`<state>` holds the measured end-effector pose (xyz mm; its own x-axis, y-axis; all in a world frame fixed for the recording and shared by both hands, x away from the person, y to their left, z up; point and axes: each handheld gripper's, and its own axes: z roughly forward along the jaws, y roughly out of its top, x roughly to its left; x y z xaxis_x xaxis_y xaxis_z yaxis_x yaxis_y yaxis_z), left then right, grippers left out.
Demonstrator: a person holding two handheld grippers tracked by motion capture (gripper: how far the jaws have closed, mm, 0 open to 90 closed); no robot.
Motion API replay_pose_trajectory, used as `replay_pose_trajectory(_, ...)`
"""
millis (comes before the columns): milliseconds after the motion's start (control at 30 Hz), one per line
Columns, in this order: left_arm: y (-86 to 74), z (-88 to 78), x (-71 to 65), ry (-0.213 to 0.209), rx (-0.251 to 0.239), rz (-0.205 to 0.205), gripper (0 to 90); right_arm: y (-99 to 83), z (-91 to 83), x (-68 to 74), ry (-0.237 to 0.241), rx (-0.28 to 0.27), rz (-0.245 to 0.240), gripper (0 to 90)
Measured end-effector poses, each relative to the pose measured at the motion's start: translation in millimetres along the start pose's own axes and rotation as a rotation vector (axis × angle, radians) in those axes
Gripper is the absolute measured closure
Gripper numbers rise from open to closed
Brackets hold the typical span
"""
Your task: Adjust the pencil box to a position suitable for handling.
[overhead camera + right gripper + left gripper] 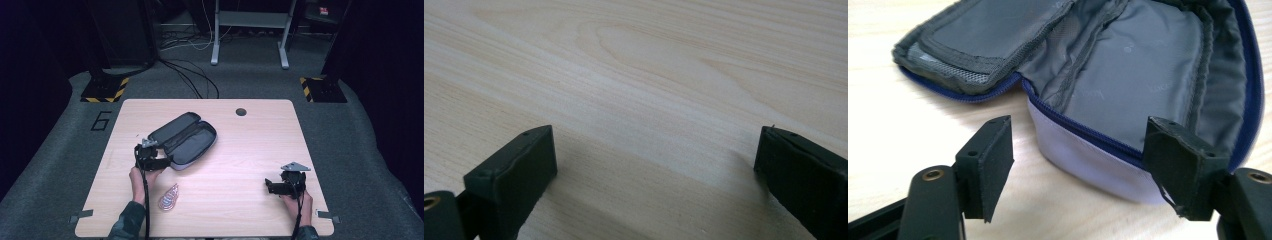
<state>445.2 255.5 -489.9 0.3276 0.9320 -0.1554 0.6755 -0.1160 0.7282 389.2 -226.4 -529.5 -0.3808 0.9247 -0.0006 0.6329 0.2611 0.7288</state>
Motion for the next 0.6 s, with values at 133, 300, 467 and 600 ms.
replay_pose_trajectory(133,6.0,8.9,-4.2,0.003,0.018,0.003,33.2,0.0,0.0,0.0,0.000,0.000,0.000,3.0)
replay_pose_trajectory(300,7.8,17.6,-11.2,0.027,0.057,0.021,46.2,0.0,0.0,0.0,0.000,0.000,0.000,3.0)
replay_pose_trajectory(467,8.6,23.4,-14.3,0.015,0.065,0.052,54.7,0.0,0.0,0.0,0.000,0.000,0.000,3.0)
replay_pose_trajectory(600,10.9,28.7,-17.0,-0.011,0.060,0.112,57.0,0.0,0.0,0.0,0.000,0.000,0.000,3.0)
